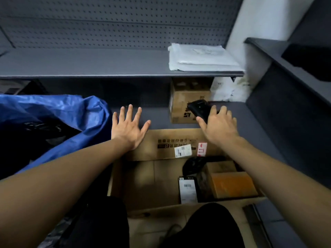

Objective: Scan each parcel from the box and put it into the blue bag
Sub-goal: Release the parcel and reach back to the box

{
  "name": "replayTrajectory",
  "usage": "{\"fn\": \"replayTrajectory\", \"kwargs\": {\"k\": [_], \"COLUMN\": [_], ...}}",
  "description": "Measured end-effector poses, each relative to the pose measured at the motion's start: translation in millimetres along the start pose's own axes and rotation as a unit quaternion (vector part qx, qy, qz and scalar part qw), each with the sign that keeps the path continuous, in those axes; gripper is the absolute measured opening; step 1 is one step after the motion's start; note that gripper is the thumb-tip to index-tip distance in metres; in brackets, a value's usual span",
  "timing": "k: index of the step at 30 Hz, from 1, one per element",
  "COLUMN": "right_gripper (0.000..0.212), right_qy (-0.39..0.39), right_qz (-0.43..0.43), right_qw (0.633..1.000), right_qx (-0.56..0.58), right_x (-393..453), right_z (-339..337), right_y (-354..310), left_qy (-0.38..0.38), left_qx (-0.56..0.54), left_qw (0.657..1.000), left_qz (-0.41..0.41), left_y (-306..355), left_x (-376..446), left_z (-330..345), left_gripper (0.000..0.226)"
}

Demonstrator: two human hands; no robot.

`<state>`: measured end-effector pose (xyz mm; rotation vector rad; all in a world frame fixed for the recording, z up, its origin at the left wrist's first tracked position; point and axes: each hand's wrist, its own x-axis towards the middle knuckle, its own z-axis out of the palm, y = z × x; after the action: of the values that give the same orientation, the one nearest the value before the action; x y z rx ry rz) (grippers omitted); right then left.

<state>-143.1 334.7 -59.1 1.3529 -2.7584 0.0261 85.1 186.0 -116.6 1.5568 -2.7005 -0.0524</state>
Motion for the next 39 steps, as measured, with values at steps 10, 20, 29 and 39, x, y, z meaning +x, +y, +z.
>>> {"fn": "replayTrajectory", "kwargs": {"k": [10, 20, 29, 39], "right_gripper": [0.073, 0.077, 0.081, 0.079], "right_qy": [-0.044, -0.077, -0.130, -0.154], "right_qz": [0.058, 0.103, 0.143, 0.149], "right_qw": [0.997, 0.992, 0.981, 0.977], "right_qx": [0.013, 0.008, -0.002, 0.002], "right_x": [-1.4, -6.2, -24.5, -36.4], "right_z": [54.9, 95.3, 127.1, 160.6], "right_y": [103.0, 177.0, 233.1, 253.7], "left_qy": [-0.072, -0.131, -0.157, -0.224], "left_qx": [0.023, 0.014, 0.049, 0.048], "left_qw": [0.993, 0.971, 0.930, 0.897], "left_qz": [0.088, 0.201, 0.329, 0.379], "left_y": [99.4, 202.8, 275.0, 301.0], "left_x": [12.2, -2.7, -33.9, -42.8], "left_z": [76.7, 143.6, 202.8, 259.9], "left_gripper": [0.078, 0.077, 0.078, 0.106]}}
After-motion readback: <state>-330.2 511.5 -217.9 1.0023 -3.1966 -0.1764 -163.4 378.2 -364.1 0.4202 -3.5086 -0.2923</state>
